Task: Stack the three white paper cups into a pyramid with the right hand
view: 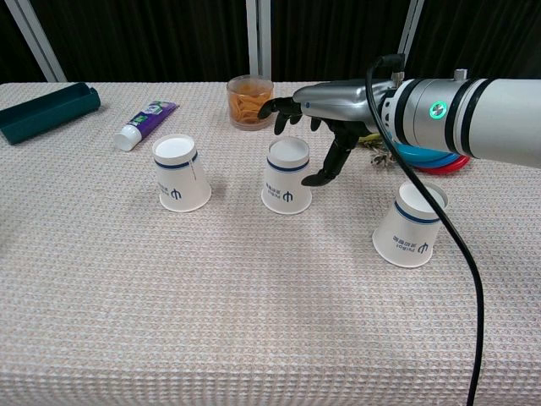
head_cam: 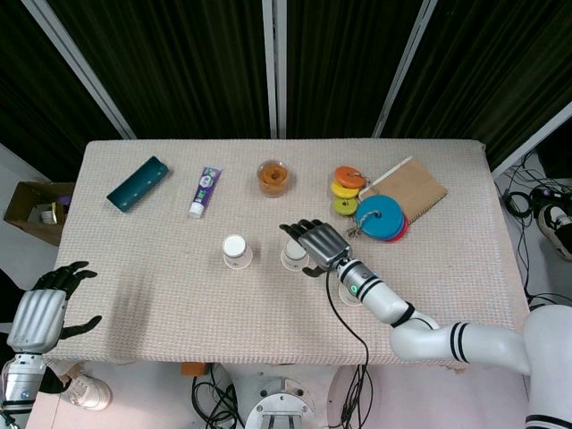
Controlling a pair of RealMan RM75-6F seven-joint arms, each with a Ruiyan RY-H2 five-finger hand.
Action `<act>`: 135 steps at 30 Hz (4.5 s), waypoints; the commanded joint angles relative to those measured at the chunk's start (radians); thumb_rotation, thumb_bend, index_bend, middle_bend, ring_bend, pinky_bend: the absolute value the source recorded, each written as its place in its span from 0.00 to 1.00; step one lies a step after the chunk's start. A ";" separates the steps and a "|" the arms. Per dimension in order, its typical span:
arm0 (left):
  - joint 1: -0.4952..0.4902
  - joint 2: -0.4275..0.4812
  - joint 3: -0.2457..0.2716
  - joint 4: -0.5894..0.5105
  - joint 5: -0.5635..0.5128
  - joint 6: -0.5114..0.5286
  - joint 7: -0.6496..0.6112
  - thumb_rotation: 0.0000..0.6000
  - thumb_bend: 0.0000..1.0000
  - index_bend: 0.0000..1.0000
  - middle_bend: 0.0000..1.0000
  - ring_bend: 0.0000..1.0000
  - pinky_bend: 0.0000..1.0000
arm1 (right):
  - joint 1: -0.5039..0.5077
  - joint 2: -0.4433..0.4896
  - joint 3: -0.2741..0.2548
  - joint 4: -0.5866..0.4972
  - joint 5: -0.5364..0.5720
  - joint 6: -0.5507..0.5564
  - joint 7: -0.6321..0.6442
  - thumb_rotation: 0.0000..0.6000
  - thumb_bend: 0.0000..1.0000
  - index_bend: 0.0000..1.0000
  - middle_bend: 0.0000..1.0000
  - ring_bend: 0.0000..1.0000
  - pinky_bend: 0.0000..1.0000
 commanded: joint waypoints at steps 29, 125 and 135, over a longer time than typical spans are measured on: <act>0.014 -0.003 0.004 0.037 -0.018 0.003 -0.048 1.00 0.00 0.29 0.19 0.19 0.24 | 0.108 -0.127 0.042 0.134 -0.009 -0.004 0.043 1.00 0.35 0.33 0.41 0.19 0.26; 0.004 0.023 0.004 0.011 -0.013 -0.014 -0.060 1.00 0.00 0.29 0.19 0.19 0.24 | -0.315 0.293 -0.174 -0.177 -0.584 0.290 0.235 1.00 0.36 0.47 0.48 0.26 0.21; 0.004 0.027 0.011 -0.003 0.008 -0.007 -0.046 1.00 0.00 0.29 0.19 0.19 0.24 | -0.041 0.226 0.062 -0.212 -0.365 0.007 0.202 1.00 0.36 0.47 0.46 0.26 0.21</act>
